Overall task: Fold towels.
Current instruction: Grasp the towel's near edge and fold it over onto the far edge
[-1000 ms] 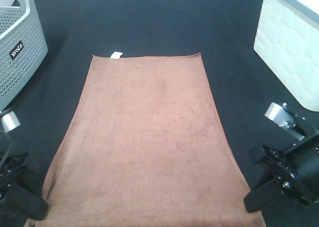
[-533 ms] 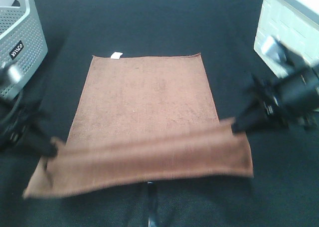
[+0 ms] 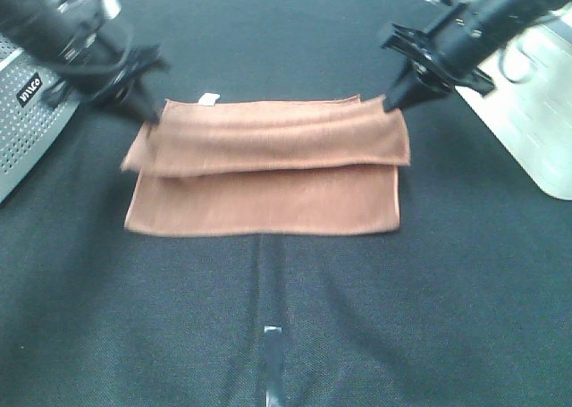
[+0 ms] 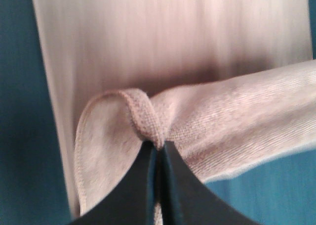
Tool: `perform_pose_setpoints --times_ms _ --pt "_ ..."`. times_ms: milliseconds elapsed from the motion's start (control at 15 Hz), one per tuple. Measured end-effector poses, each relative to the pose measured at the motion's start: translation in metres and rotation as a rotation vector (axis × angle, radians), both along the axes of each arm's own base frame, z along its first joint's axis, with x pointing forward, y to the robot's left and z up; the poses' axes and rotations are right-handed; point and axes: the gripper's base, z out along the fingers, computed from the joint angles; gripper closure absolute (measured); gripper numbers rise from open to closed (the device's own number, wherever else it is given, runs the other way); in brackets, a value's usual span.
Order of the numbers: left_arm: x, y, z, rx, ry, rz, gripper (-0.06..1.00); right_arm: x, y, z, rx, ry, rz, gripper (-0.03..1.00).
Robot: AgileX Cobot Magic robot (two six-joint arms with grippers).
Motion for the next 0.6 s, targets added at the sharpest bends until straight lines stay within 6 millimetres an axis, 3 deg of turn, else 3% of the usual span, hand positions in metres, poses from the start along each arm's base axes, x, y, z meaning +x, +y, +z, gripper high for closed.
perform_pose_setpoints --times_ms 133,267,400,600 --pt "0.035 -0.005 0.002 0.001 -0.077 -0.001 0.94 0.034 0.002 -0.009 -0.012 -0.052 0.001 0.97" --pt "0.07 -0.009 -0.009 0.012 -0.143 0.005 0.94 0.07 0.004 -0.031 -0.033 -0.102 0.006 0.97" --pt "0.091 -0.011 -0.024 0.016 -0.185 0.016 0.94 0.091 0.005 -0.046 -0.039 -0.148 -0.005 0.97" --pt "0.106 -0.011 -0.04 0.035 -0.231 0.033 0.94 0.107 0.005 -0.06 -0.05 -0.201 -0.027 0.97"
